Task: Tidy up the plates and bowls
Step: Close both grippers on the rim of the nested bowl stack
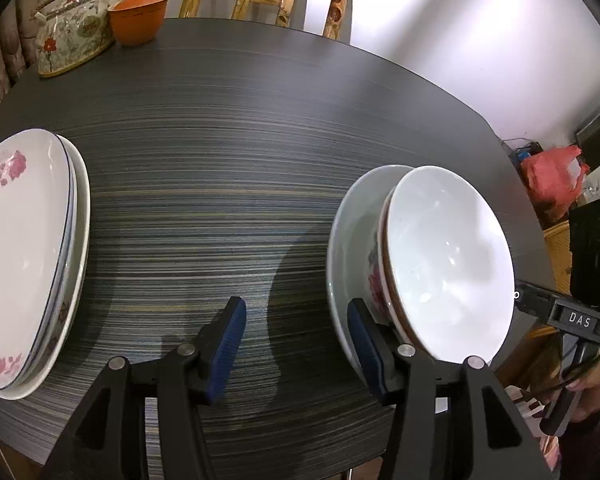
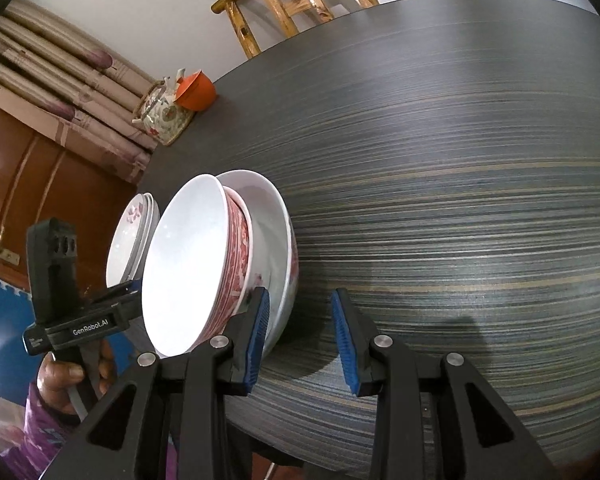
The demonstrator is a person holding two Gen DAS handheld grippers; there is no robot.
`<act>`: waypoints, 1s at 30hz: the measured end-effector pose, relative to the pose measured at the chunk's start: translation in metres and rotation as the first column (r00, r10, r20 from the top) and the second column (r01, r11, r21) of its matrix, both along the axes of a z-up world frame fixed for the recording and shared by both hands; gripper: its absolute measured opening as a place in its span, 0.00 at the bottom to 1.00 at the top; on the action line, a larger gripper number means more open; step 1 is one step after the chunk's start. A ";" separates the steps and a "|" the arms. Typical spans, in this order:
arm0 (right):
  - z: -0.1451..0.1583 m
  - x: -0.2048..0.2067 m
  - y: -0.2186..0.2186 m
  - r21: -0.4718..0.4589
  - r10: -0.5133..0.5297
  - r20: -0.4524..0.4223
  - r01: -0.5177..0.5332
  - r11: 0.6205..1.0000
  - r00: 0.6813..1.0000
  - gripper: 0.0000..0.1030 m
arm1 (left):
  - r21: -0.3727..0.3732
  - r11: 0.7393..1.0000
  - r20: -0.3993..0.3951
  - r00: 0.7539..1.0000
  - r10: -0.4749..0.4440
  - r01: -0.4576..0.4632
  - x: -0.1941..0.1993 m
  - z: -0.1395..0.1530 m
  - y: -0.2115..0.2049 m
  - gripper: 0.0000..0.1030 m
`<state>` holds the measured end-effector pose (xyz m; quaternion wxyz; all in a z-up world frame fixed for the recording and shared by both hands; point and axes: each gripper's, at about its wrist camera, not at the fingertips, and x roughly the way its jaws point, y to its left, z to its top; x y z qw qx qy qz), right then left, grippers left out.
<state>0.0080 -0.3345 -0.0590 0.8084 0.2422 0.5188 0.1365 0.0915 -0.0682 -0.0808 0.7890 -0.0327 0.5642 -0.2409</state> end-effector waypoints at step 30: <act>0.001 0.007 0.006 0.022 0.036 -0.004 -0.036 0.999 0.999 0.12 | 0.101 0.995 0.129 0.991 -0.037 0.024 -0.026 0.012 -0.036 0.11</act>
